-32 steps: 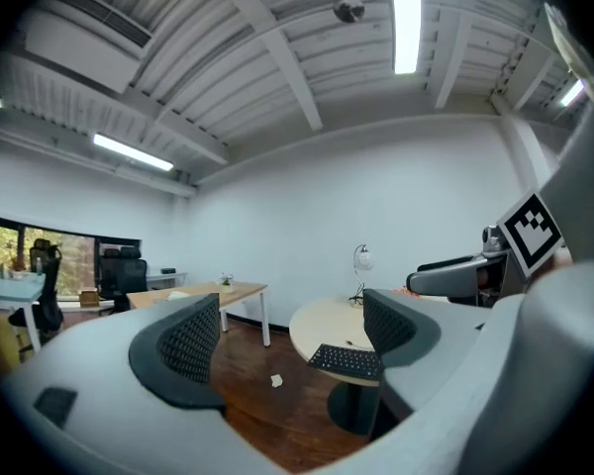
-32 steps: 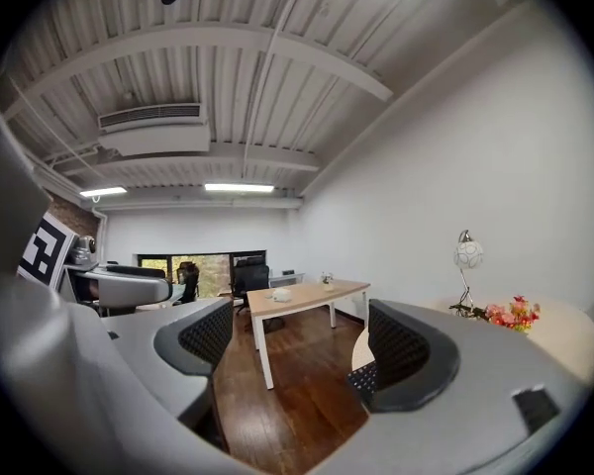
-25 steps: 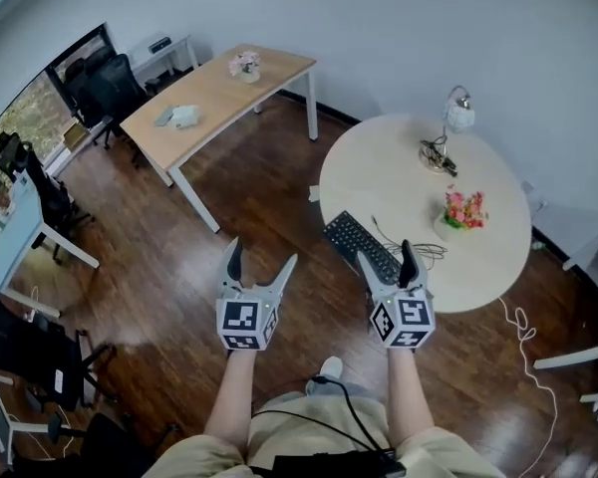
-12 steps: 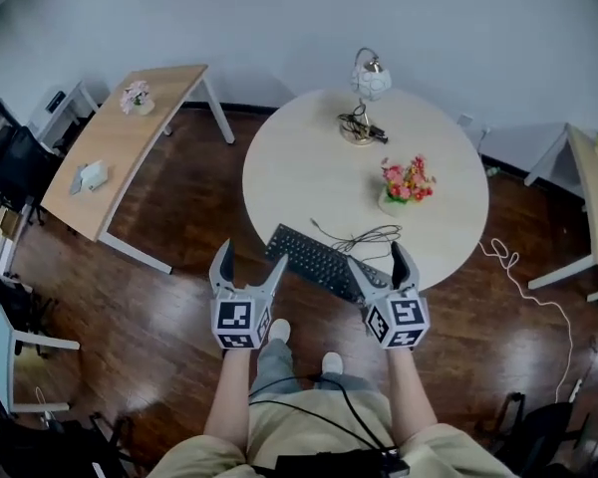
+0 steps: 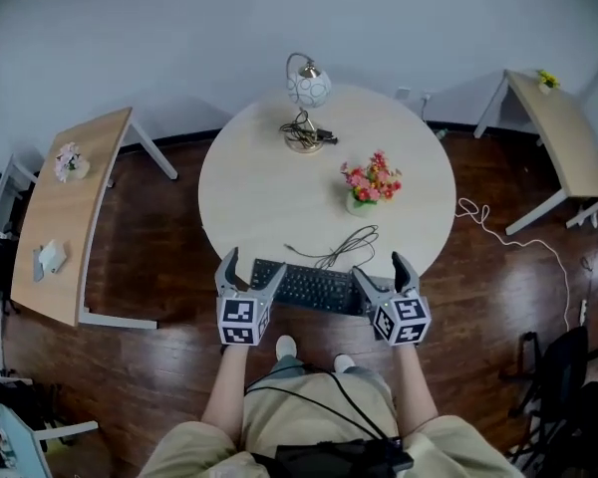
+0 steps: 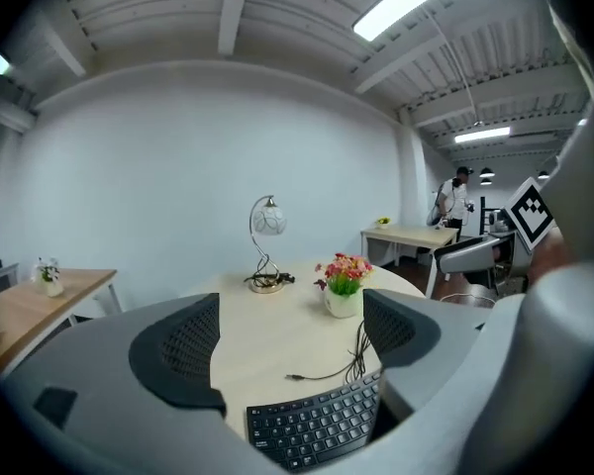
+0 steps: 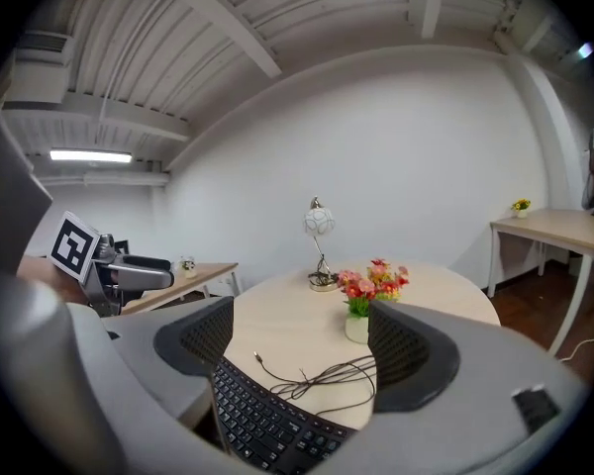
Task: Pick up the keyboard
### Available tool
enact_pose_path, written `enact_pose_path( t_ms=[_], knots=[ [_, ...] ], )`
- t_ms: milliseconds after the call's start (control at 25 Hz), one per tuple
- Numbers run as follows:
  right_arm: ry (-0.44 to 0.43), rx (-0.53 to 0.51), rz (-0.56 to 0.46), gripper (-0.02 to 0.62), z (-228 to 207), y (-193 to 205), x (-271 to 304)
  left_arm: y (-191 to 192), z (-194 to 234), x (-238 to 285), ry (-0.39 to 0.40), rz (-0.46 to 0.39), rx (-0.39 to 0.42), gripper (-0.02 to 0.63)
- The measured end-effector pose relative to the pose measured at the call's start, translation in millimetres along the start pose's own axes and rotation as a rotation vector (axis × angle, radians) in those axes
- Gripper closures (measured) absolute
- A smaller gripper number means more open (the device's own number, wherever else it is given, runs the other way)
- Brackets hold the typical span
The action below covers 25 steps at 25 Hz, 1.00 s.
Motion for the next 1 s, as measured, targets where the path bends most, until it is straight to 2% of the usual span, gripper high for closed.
enact_pose_path(
  t_ms=[400, 520, 600, 680, 760, 880, 1000],
  knots=[
    [0.242, 0.156, 0.139, 0.161, -20.6, 94.4, -22.5, 117.7, 26.9, 45.7, 0.204, 0.29, 0.013, 0.166],
    [0.288, 0.193, 0.205, 0.161, -24.7, 131.2, -33.5, 156.1, 33.1, 47.6, 0.254, 0.417, -0.024, 0.155],
    [0.296, 0.232, 0.252, 0.161, -30.2, 158.0, -40.2, 187.8, 33.9, 46.2, 0.303, 0.531, -0.051, 0.132],
    [0.295, 0.279, 0.296, 0.161, -37.1, 184.3, -48.7, 215.2, 33.4, 40.4, 0.337, 0.638, -0.064, 0.08],
    [0.294, 0.335, 0.336, 0.161, -45.3, 209.3, -56.8, 236.2, 32.9, 36.8, 0.346, 0.714, -0.107, 0.061],
    [0.278, 0.434, 0.383, 0.161, -55.9, 242.7, -63.6, 257.8, 20.7, 27.9, 0.386, 0.804, -0.244, 0.003],
    [0.256, 0.505, 0.383, 0.161, -67.9, 256.8, -65.6, 270.0, 9.5, 31.9, 0.378, 0.842, -0.351, 0.003]
  ],
)
Point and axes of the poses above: the fingertips, and each gripper's own axes: x forward along the fingers, z to its left, y out of its underside, the point moved 2 cm from there along -x, backward along the fingers, and after that the axes turned 14 degrees about -y, right-handed, at the moved point
